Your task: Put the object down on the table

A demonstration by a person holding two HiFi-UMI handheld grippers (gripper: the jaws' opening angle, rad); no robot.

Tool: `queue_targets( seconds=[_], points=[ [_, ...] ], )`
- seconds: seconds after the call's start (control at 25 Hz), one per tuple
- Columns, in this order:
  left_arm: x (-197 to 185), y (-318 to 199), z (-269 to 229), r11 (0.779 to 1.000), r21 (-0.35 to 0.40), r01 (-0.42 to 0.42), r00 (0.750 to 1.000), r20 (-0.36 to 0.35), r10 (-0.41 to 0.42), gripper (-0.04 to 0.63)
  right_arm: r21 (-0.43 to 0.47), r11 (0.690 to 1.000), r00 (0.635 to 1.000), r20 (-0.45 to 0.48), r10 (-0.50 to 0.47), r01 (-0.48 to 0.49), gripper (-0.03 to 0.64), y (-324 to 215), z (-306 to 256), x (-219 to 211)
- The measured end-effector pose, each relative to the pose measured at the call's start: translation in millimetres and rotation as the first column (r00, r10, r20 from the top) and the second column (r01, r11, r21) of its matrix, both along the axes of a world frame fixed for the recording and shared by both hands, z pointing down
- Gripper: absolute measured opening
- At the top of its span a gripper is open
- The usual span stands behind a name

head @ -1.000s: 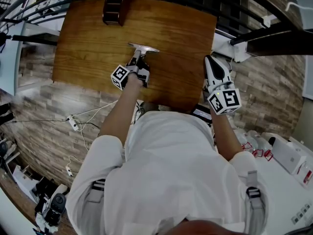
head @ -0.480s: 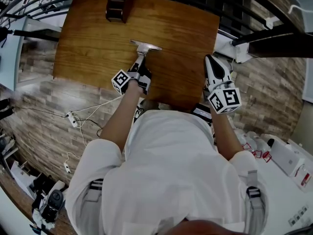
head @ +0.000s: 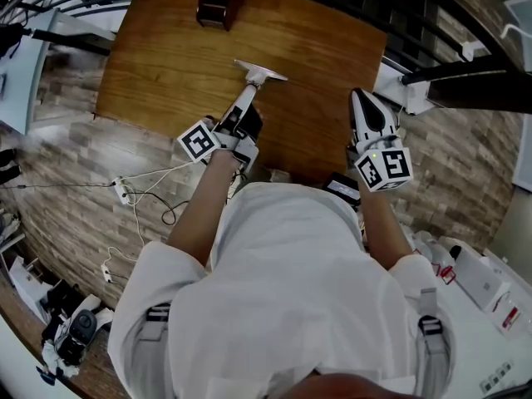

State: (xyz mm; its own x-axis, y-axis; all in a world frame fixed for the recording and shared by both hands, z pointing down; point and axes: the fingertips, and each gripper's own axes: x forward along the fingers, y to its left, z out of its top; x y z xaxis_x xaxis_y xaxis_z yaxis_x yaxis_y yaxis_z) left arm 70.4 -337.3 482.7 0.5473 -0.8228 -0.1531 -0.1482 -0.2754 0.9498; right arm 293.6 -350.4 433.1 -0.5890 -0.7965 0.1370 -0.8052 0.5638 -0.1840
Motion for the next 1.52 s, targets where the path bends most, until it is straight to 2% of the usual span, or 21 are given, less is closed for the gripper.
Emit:
queue_targets(
  seconds=[0.04, 0.08, 0.16, 0.24, 0.36, 0.48, 0.6, 0.68, 0.76, 0.8, 0.84, 0.92, 1.0, 1.04, 1.24, 1.36, 1.52],
  points=[
    [2, 0, -24, 0.997, 0.072, -0.024, 0.997, 0.070, 0.019, 0.023, 0.009, 1.000, 1.000, 0.004, -0.006, 0.006, 0.026, 1, -4, -5],
    [4, 0, -46, 0.989, 0.139, -0.052, 0.985, 0.170, 0.028, 0.021, 0.017, 1.000, 1.000, 0.009, -0.011, 0.011, 0.026, 2, -9, -10],
    [7, 4, -84, 0.958, 0.264, -0.113, 0.925, 0.380, 0.004, 0.018, 0.034, 0.999, 1.000, 0.023, -0.018, 0.018, 0.026, 4, -18, -21],
    [7, 10, -116, 0.916, 0.368, -0.159, 0.850, 0.524, -0.063, 0.017, 0.053, 0.998, 0.999, 0.035, -0.026, 0.025, 0.026, 7, -27, -32],
    [3, 19, -154, 0.857, 0.476, -0.195, 0.742, 0.644, -0.188, 0.015, 0.087, 0.996, 0.998, 0.042, -0.036, 0.032, 0.026, 11, -40, -47],
    [-8, 26, -178, 0.822, 0.534, -0.199, 0.636, 0.708, -0.307, 0.015, 0.131, 0.991, 0.999, 0.025, -0.040, 0.036, 0.026, 18, -56, -64],
    [-26, 31, -190, 0.806, 0.560, -0.189, 0.521, 0.753, -0.401, 0.015, 0.170, 0.985, 0.999, -0.005, -0.033, 0.034, 0.026, 27, -67, -84],
    [-39, 35, -191, 0.805, 0.561, -0.194, 0.439, 0.784, -0.440, 0.015, 0.187, 0.982, 0.999, -0.017, -0.027, 0.030, 0.026, 33, -72, -97],
    [-52, 40, -183, 0.828, 0.520, -0.209, 0.358, 0.829, -0.430, 0.015, 0.197, 0.980, 1.000, -0.017, -0.020, 0.023, 0.026, 37, -75, -110],
    [-58, 42, -179, 0.841, 0.500, -0.208, 0.327, 0.846, -0.421, 0.015, 0.201, 0.979, 1.000, -0.016, -0.015, 0.018, 0.026, 40, -76, -115],
    [-66, 44, -177, 0.849, 0.490, -0.198, 0.311, 0.853, -0.420, 0.015, 0.203, 0.979, 1.000, -0.015, -0.008, 0.011, 0.026, 42, -77, -120],
    [-80, 45, -177, 0.846, 0.507, -0.167, 0.306, 0.842, -0.444, 0.015, 0.202, 0.979, 1.000, -0.009, 0.004, -0.003, 0.026, 48, -77, -129],
    [-91, 48, -175, 0.831, 0.537, -0.144, 0.310, 0.822, -0.477, 0.015, 0.200, 0.980, 1.000, 0.000, 0.015, -0.015, 0.026, 55, -77, -137],
    [-96, 49, -172, 0.831, 0.538, -0.140, 0.314, 0.820, -0.478, 0.015, 0.202, 0.979, 1.000, 0.002, 0.021, -0.021, 0.026, 58, -77, -141],
    [-121, 60, -149, 0.861, 0.495, -0.114, 0.349, 0.831, -0.432, 0.015, 0.219, 0.975, 0.998, -0.033, 0.047, -0.039, 0.026, 70, -75, -166],
    [-127, 68, -140, 0.867, 0.489, -0.100, 0.364, 0.828, -0.425, 0.015, 0.210, 0.977, 0.999, -0.036, 0.037, -0.029, 0.026, 77, -72, -165],
    [-125, 74, -130, 0.882, 0.466, -0.074, 0.418, 0.817, -0.396, 0.014, 0.189, 0.982, 0.999, -0.040, 0.026, -0.018, 0.026, 82, -69, -151]
  ],
)
